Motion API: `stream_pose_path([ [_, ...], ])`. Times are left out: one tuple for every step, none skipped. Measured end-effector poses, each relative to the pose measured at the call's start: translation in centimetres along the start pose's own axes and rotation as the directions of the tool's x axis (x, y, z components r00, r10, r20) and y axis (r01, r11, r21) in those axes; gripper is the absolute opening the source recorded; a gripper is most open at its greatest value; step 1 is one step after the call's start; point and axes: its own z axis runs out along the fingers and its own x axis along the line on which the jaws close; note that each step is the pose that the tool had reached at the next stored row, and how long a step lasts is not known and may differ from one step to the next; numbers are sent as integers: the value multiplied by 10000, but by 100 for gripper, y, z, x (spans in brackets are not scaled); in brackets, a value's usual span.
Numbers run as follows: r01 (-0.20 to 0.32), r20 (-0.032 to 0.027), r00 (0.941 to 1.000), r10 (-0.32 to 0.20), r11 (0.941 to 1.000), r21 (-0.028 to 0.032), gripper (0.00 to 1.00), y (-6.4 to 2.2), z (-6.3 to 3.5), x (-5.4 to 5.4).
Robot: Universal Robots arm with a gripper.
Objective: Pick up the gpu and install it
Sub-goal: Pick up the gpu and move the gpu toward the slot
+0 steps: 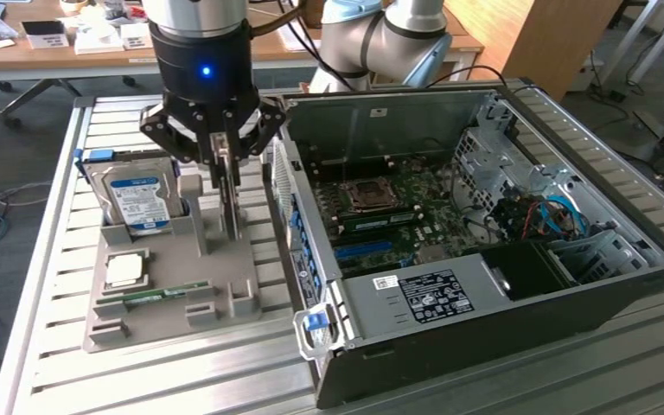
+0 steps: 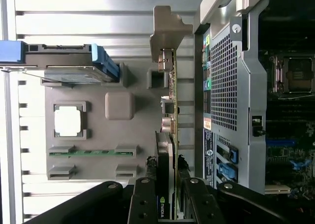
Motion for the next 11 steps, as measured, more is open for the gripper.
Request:
stream_pose_path([
  [0,0,10000,0,10000,1,27,1,-14,0],
  [0,-1,10000,0,10000,1,27,1,-26,-1],
  [0,1,10000,0,10000,-1,27,1,-30,-1],
  [0,2,10000,0,10000,-1,27,1,-30,-1],
  [0,2,10000,0,10000,-2,27,1,-30,-1],
  [0,0,10000,0,10000,0,27,1,-31,-1],
  [0,0,10000,0,10000,0,27,1,-32,-1],
  [0,0,10000,0,10000,0,27,1,-31,-1],
  [0,1,10000,0,10000,0,27,1,-32,-1],
  [0,1,10000,0,10000,0,27,1,-32,-1],
  [0,0,10000,0,10000,0,27,1,-33,-1],
])
